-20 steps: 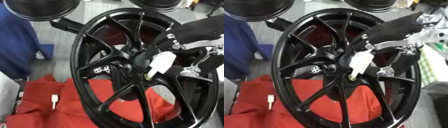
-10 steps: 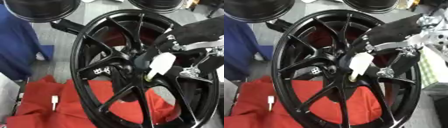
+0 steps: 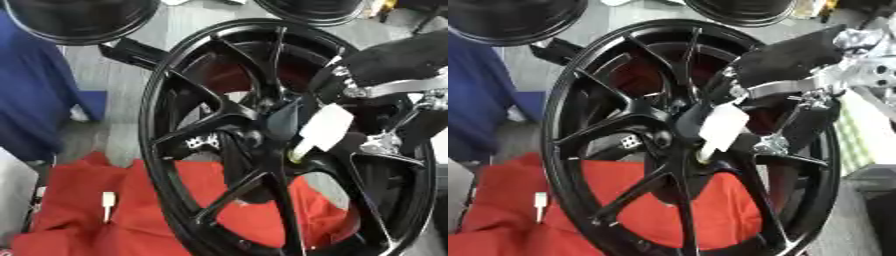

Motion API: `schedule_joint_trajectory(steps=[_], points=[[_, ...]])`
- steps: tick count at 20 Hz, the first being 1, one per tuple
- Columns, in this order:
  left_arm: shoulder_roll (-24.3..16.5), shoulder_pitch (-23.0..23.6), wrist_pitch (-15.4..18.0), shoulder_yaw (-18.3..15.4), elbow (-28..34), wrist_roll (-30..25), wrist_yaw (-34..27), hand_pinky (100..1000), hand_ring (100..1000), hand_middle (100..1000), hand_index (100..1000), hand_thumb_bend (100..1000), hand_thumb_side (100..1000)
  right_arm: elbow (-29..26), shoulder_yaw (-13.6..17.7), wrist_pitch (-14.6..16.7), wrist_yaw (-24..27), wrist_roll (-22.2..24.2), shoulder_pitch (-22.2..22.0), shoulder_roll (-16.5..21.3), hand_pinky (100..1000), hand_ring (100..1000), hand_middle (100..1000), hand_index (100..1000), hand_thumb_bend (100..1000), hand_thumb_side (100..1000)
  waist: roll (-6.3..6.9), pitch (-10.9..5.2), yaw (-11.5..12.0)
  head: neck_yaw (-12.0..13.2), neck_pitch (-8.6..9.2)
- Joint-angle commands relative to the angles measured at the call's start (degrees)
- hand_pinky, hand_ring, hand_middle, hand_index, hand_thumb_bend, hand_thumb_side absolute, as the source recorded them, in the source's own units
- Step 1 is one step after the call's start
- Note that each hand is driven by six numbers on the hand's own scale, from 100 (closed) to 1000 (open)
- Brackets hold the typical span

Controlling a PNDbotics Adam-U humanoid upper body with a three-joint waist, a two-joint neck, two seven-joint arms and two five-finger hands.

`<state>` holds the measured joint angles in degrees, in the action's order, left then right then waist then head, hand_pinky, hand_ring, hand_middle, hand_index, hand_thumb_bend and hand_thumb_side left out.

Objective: Pull the pin out of the wheel hub.

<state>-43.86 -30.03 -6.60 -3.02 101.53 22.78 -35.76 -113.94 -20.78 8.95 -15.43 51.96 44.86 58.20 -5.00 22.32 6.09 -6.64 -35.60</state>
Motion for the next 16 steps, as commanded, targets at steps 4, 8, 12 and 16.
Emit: schedule_joint_trajectory(steps=[4, 8, 12, 16], points=[[-0.9, -0.7, -0.1, -0.4, 0.4, 0.1, 0.1, 643, 790, 739, 789, 570, 418, -0.7, 1.4, -0.7, 0.4, -1.4, 0.8, 1.2, 917, 837, 545, 646, 100, 100, 0.42, -1.13, 0.0, 0.0, 0.51], [-0.8, -0.7, -0.1, -0.4, 0.4, 0.2, 0.1, 644, 788, 739, 788, 570, 418, -0.7, 1.5, -1.3, 0.2, -4.2, 0.7, 1.2, 891, 799, 466, 553, 100, 100, 0.37, -1.12, 0.0, 0.0, 0.55], [-0.7, -0.6, 0.0, -0.5, 0.4, 0.3, 0.1, 644, 787, 739, 787, 571, 420, -0.7, 1.4, -1.8, -0.3, -6.9, 0.7, 1.1, 863, 754, 411, 495, 100, 100, 0.35, -1.14, 0.0, 0.0, 0.45], [-0.7, -0.5, 0.0, -0.5, 0.4, 0.4, 0.1, 645, 786, 739, 787, 569, 421, -0.7, 1.9, -2.3, 0.0, -9.2, 1.4, 0.9, 849, 717, 365, 447, 100, 100, 0.37, -1.26, 0.0, -0.1, 0.37]])
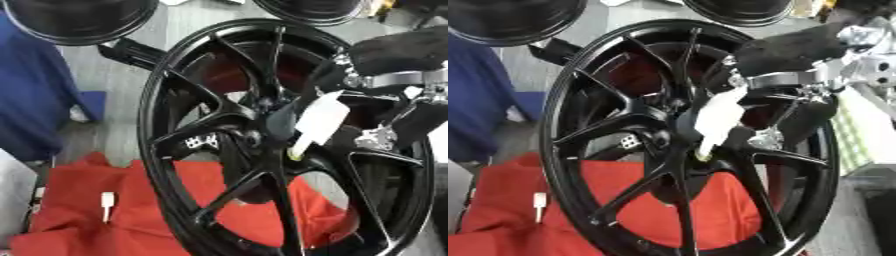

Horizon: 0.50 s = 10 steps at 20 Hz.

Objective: Pull the pin out of the wheel hub.

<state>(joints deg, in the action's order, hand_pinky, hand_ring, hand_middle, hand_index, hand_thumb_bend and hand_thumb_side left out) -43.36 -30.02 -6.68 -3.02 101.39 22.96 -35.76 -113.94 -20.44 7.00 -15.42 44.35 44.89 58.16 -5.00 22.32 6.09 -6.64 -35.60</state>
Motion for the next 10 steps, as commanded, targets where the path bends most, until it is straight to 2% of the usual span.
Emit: schedule_joint_trajectory(steps=[1, 8, 9, 10], points=[[-1.2, -0.5, 0.1, -0.6, 0.5, 0.2, 0.1, 645, 786, 739, 787, 569, 421, -0.7, 1.8, -0.4, 0.2, -1.8, 1.6, 0.9, 850, 716, 361, 443, 100, 100, 0.34, -1.32, -0.1, -0.1, 0.35], [-1.3, -0.3, 0.1, -0.6, 0.5, 0.2, 0.1, 645, 786, 739, 787, 568, 421, -0.7, 3.0, -0.4, 1.7, -1.2, 2.8, 1.0, 849, 712, 348, 430, 100, 100, 0.3, -1.49, -0.2, 0.1, 0.25], [-1.3, -0.3, 0.1, -0.6, 0.4, 0.2, 0.1, 646, 786, 739, 787, 566, 421, -0.7, 3.1, -0.5, 1.7, -1.2, 2.9, 1.0, 841, 663, 263, 344, 100, 100, 0.3, -1.57, -0.3, 0.2, 0.19], [-1.3, 0.0, 0.2, -0.7, 0.3, 0.4, 0.1, 646, 786, 739, 787, 566, 421, -0.7, 3.9, -0.6, 1.5, -1.6, 3.6, 1.0, 838, 651, 250, 332, 100, 100, 0.31, -1.82, -0.5, 0.4, -0.01]])
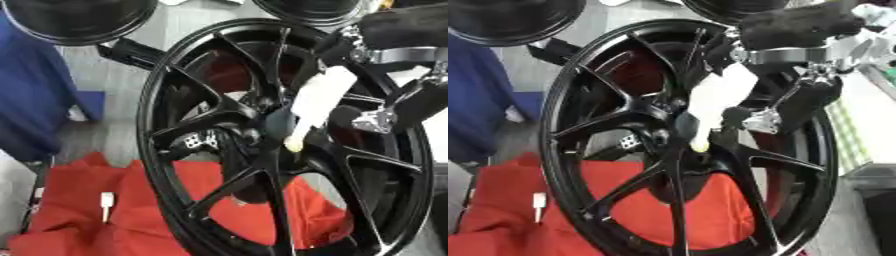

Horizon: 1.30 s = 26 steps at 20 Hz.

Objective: Pull the pin out of the wheel hub.

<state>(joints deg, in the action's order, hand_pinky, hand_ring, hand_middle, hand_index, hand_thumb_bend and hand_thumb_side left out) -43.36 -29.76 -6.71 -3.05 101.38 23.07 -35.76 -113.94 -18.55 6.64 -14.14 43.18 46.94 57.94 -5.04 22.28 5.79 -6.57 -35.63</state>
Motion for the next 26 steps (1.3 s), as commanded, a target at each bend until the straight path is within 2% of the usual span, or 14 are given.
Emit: schedule_joint_trajectory(steps=[1, 7, 11, 15, 19, 26], points=[[-1.4, -0.1, 0.2, -0.8, 0.3, 0.3, 0.1, 645, 786, 739, 787, 566, 422, -0.7, 3.1, -0.3, 0.3, -1.1, 2.3, 1.3, 835, 637, 237, 319, 100, 100, 0.33, -1.88, -0.4, 0.5, -0.02], [-2.0, 0.4, 0.4, -1.0, 0.2, 0.5, 0.2, 646, 786, 740, 787, 566, 421, -0.7, 9.6, 0.4, 3.0, -4.9, 2.6, 3.7, 841, 622, 207, 287, 100, 100, 0.27, -2.67, -1.5, 1.2, -0.47], [-2.4, 1.1, 0.5, -1.2, 0.0, 0.7, 0.2, 647, 786, 740, 788, 565, 421, -0.6, 14.4, -0.9, 3.7, -7.4, 0.6, 6.5, 847, 621, 196, 276, 100, 100, 0.28, -3.26, -2.7, 1.9, -0.71], [-2.8, 2.0, 0.9, -1.7, -0.2, 1.2, 0.2, 647, 786, 740, 787, 566, 421, 2.2, 19.9, -3.2, 3.7, -10.8, -3.3, 9.6, 846, 616, 192, 273, 100, 100, 0.53, -3.91, -4.8, 2.9, -0.93], [-3.3, 2.7, 1.2, -2.2, -0.3, 1.6, 0.2, 647, 786, 741, 788, 568, 421, 7.7, 26.0, -6.2, 1.6, -14.5, -8.9, 12.1, 833, 604, 190, 272, 100, 100, 1.02, -4.12, -6.7, 4.1, -0.86], [-4.2, 4.0, 1.9, -3.2, 0.0, 2.6, 0.7, 647, 787, 741, 787, 567, 420, 18.6, 37.0, -12.9, -4.2, -21.3, -19.8, 11.4, 809, 593, 209, 299, 100, 100, 1.8, -3.77, -7.7, 5.2, -0.34]])
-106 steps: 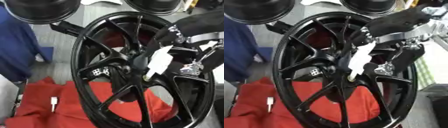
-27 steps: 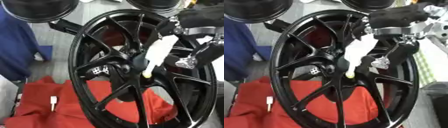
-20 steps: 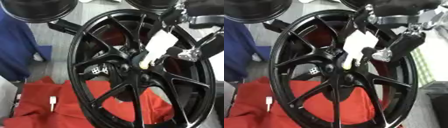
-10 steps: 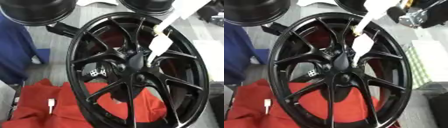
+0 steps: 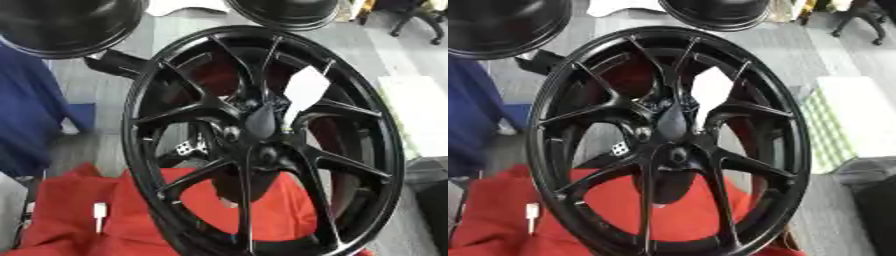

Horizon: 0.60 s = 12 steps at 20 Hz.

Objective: Pull the pin out of the wheel hub.

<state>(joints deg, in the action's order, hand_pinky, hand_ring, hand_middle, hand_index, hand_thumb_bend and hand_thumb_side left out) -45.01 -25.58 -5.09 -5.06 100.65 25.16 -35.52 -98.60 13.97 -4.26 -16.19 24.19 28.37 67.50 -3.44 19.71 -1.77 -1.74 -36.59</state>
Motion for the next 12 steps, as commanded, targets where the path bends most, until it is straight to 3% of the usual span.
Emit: schedule_joint_trajectory(steps=[1, 3, 5, 6, 7, 8, 9, 10, 12], points=[[-2.6, -0.1, 0.3, -1.3, 0.8, 0.6, 0.5, 647, 787, 741, 787, 567, 420, 4.9, 6.0, -3.0, -3.1, -3.3, -2.9, 1.6, 810, 598, 215, 308, 100, 100, 0.25, -1.11, -0.1, 0.4, 0.72], [-2.5, -0.1, 0.4, -1.3, 0.9, 0.8, 0.5, 646, 787, 740, 787, 568, 420, 8.1, 9.2, -5.0, -4.8, -5.3, -5.8, 1.0, 806, 612, 242, 344, 100, 100, 0.36, -0.89, 0.1, 0.2, 0.94], [-2.5, -0.3, 0.4, -1.3, 1.0, 0.8, 0.5, 646, 787, 740, 787, 569, 420, 11.4, 10.9, -7.0, -6.1, -7.3, -8.1, 0.5, 837, 745, 498, 572, 149, 100, 0.47, -0.65, 0.3, 0.1, 1.06], [-2.5, -0.3, 0.4, -1.3, 1.0, 0.9, 0.5, 646, 787, 740, 787, 569, 420, 12.9, 11.0, -7.9, -6.3, -8.2, -8.9, 0.4, 850, 796, 656, 735, 159, 100, 0.55, -0.54, 0.4, 0.0, 1.09], [-2.4, -0.4, 0.4, -1.3, 1.1, 0.9, 0.5, 646, 787, 740, 787, 569, 421, 14.4, 10.8, -8.8, -6.2, -9.1, -9.2, 0.3, 862, 841, 774, 820, 109, 100, 0.61, -0.46, 0.6, -0.1, 1.11], [-2.4, -0.5, 0.4, -1.3, 1.1, 0.9, 0.5, 646, 788, 740, 787, 569, 420, 15.9, 10.4, -9.1, -5.7, -10.0, -9.2, 0.2, 870, 875, 844, 891, 100, 345, 0.67, -0.41, 0.8, -0.2, 1.1], [-2.3, -0.5, 0.4, -1.3, 1.1, 0.9, 0.5, 646, 788, 740, 787, 569, 420, 17.4, 10.2, -8.9, -5.0, -10.9, -8.9, 0.3, 871, 878, 851, 898, 100, 387, 0.72, -0.37, 0.9, -0.3, 1.1], [-2.3, -0.5, 0.4, -1.3, 1.2, 0.9, 0.5, 646, 788, 740, 787, 570, 420, 18.8, 10.0, -8.2, -4.2, -11.9, -8.3, 0.4, 867, 888, 889, 928, 100, 610, 0.82, -0.33, 1.1, -0.5, 1.1], [-2.2, -0.6, 0.4, -1.3, 1.2, 0.9, 0.5, 646, 788, 740, 787, 569, 420, 20.3, 9.1, -6.4, -2.2, -13.9, -7.2, 0.5, 865, 885, 885, 924, 100, 608, 0.99, -0.26, 1.3, -0.7, 1.11]])
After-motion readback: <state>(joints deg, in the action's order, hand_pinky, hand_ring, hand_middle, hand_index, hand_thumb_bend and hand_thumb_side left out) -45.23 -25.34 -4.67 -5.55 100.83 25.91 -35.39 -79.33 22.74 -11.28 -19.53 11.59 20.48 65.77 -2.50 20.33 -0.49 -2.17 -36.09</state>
